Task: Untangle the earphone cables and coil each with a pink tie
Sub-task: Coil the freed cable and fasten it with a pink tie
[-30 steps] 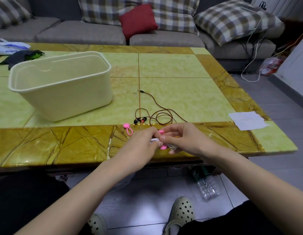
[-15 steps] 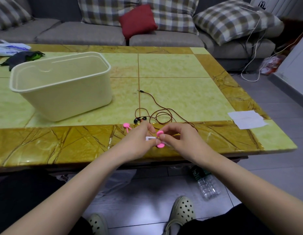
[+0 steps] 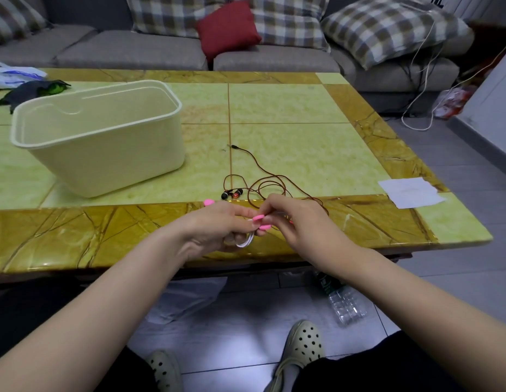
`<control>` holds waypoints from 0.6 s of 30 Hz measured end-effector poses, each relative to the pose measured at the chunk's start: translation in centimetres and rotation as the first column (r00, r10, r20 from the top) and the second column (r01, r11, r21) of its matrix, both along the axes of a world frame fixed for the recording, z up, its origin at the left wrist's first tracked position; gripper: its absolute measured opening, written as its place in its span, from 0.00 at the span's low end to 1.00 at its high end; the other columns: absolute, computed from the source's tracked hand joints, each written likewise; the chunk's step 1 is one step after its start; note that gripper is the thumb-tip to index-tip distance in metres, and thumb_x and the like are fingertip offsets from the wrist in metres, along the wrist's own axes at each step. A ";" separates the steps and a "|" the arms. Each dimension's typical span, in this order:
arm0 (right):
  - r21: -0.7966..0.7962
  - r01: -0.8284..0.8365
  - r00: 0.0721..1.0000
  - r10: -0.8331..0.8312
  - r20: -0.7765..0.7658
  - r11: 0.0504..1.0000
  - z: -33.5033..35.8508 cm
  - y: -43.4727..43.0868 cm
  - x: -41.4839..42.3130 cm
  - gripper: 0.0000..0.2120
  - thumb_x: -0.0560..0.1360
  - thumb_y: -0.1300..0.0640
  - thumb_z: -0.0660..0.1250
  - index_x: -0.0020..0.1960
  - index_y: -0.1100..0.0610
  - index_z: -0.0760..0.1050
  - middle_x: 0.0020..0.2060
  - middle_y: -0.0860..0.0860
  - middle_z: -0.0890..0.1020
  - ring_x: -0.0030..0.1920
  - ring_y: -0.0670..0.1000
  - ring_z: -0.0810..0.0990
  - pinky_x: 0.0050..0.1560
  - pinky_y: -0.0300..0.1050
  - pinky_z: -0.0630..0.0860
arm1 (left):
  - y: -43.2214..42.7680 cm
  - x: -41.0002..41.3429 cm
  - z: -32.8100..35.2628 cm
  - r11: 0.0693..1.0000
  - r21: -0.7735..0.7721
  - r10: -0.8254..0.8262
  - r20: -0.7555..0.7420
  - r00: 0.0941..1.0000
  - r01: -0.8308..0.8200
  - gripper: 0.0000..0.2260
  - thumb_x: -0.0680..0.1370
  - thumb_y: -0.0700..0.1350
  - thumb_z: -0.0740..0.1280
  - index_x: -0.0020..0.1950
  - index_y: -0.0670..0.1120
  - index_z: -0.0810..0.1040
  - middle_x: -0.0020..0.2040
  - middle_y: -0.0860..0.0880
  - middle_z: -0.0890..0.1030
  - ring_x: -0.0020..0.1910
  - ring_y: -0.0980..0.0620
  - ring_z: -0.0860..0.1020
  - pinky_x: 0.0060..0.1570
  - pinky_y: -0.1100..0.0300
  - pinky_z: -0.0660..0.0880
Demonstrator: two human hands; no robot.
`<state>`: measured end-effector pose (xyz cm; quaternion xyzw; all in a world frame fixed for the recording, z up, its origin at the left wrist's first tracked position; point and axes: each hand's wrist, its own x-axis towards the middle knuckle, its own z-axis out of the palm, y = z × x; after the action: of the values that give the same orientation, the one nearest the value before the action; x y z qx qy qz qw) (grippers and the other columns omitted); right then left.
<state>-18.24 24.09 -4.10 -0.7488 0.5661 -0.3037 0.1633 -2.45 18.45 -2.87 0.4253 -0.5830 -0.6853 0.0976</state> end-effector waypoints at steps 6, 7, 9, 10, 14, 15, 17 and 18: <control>0.017 0.003 0.999 -0.004 0.038 1.000 -0.3 -0.1 0.0 0.03 0.78 0.59 0.63 0.49 0.55 0.75 0.31 0.38 0.73 0.33 0.37 0.71 0.37 0.30 0.65 | -0.3 0.5 0.1 0.994 0.113 -0.005 -0.034 0.999 0.009 0.06 0.71 0.46 0.68 0.42 0.44 0.80 0.26 0.54 0.73 0.27 0.58 0.64 0.34 0.62 0.64; 0.019 -0.001 0.999 0.000 0.051 1.000 -0.4 -0.1 -0.1 0.03 0.78 0.59 0.62 0.49 0.55 0.75 0.31 0.38 0.73 0.33 0.37 0.72 0.37 0.29 0.65 | -0.4 0.5 0.1 0.993 0.118 -0.004 -0.039 0.999 0.009 0.07 0.69 0.47 0.68 0.42 0.44 0.80 0.26 0.54 0.74 0.26 0.58 0.64 0.34 0.62 0.64; 0.025 -0.014 0.998 0.012 0.062 1.000 -0.4 0.0 -0.2 0.03 0.78 0.59 0.63 0.49 0.54 0.75 0.32 0.39 0.75 0.34 0.38 0.72 0.38 0.30 0.66 | -0.4 0.6 0.2 0.991 0.130 -0.023 -0.048 0.999 0.029 0.07 0.68 0.47 0.68 0.39 0.44 0.80 0.24 0.54 0.71 0.26 0.58 0.64 0.34 0.61 0.62; 0.027 -0.022 0.998 0.020 0.063 0.999 -0.3 0.0 -0.3 0.03 0.78 0.59 0.63 0.49 0.54 0.75 0.33 0.40 0.75 0.34 0.39 0.72 0.38 0.31 0.67 | -0.4 0.7 0.2 0.990 0.136 -0.034 -0.051 0.998 0.041 0.07 0.68 0.48 0.68 0.38 0.44 0.80 0.24 0.54 0.69 0.27 0.57 0.63 0.34 0.61 0.62; 0.017 -0.050 0.998 0.049 0.036 0.999 -0.3 0.0 -0.5 0.06 0.78 0.56 0.61 0.51 0.54 0.76 0.36 0.45 0.79 0.35 0.44 0.73 0.39 0.35 0.68 | -0.8 1.0 0.2 0.983 0.163 -0.079 -0.053 0.995 0.087 0.07 0.69 0.47 0.68 0.38 0.44 0.80 0.25 0.53 0.67 0.27 0.57 0.62 0.32 0.63 0.64; 0.013 -0.053 0.998 0.052 0.028 0.999 -0.2 -0.1 -0.5 0.06 0.78 0.55 0.61 0.51 0.54 0.76 0.36 0.47 0.80 0.36 0.46 0.74 0.40 0.36 0.69 | -0.9 1.1 0.3 0.980 0.174 -0.091 -0.055 0.994 0.099 0.07 0.70 0.47 0.67 0.38 0.44 0.79 0.25 0.54 0.67 0.27 0.58 0.62 0.32 0.64 0.66; 0.008 -0.055 0.998 0.055 0.022 0.998 -0.1 -0.1 -0.4 0.07 0.78 0.55 0.61 0.51 0.54 0.76 0.37 0.48 0.80 0.36 0.48 0.74 0.41 0.38 0.69 | -1.0 1.1 0.4 0.974 0.197 -0.101 -0.059 0.993 0.111 0.05 0.71 0.45 0.66 0.39 0.44 0.78 0.25 0.55 0.70 0.26 0.59 0.63 0.31 0.65 0.67; 0.008 -0.059 0.998 0.058 0.022 0.998 0.0 -0.2 -0.4 0.07 0.78 0.55 0.60 0.51 0.54 0.76 0.37 0.49 0.80 0.36 0.48 0.74 0.41 0.40 0.70 | -1.1 1.1 0.5 0.972 0.207 -0.099 -0.062 0.993 0.110 0.05 0.71 0.45 0.65 0.40 0.44 0.77 0.24 0.54 0.72 0.26 0.59 0.63 0.32 0.65 0.68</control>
<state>-18.66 23.91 -4.09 -0.7610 0.5435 -0.3042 0.1816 -1.30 17.32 -2.38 0.3842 -0.5261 -0.7581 0.0307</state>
